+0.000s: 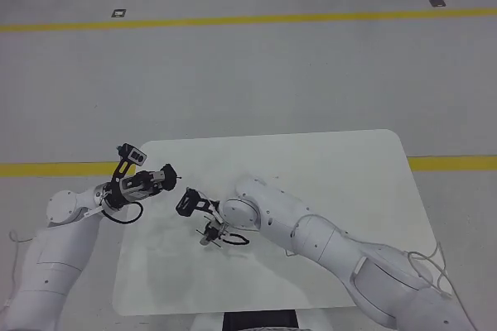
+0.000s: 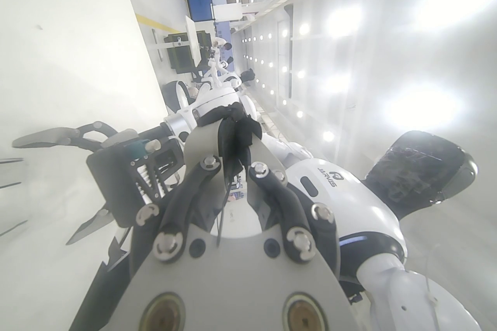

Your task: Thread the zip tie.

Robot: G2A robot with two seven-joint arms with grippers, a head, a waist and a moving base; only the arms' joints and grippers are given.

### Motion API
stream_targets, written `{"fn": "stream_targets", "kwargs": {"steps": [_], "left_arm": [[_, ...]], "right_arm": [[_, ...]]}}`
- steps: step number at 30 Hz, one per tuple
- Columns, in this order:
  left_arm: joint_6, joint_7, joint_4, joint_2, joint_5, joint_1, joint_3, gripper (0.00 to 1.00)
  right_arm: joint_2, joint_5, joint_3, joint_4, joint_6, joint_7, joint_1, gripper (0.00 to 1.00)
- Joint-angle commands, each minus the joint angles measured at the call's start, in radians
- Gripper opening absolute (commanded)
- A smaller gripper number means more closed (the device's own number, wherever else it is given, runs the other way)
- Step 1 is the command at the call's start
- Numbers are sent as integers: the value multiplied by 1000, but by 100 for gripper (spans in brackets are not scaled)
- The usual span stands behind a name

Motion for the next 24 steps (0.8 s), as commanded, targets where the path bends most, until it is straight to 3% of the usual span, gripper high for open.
{"fn": "stream_targets", "kwargs": {"steps": [1, 4, 24], "left_arm": [[0, 0, 0, 0, 0, 0, 0, 0], [0, 0, 0, 0, 0, 0, 0, 0], [0, 0, 0, 0, 0, 0, 0, 0]], "right_arm": [[0, -2, 2, 0, -5, 2, -3, 73], [0, -6, 7, 0, -8, 0, -6, 49], [-15, -30, 15, 30, -17, 14, -15, 40]]}}
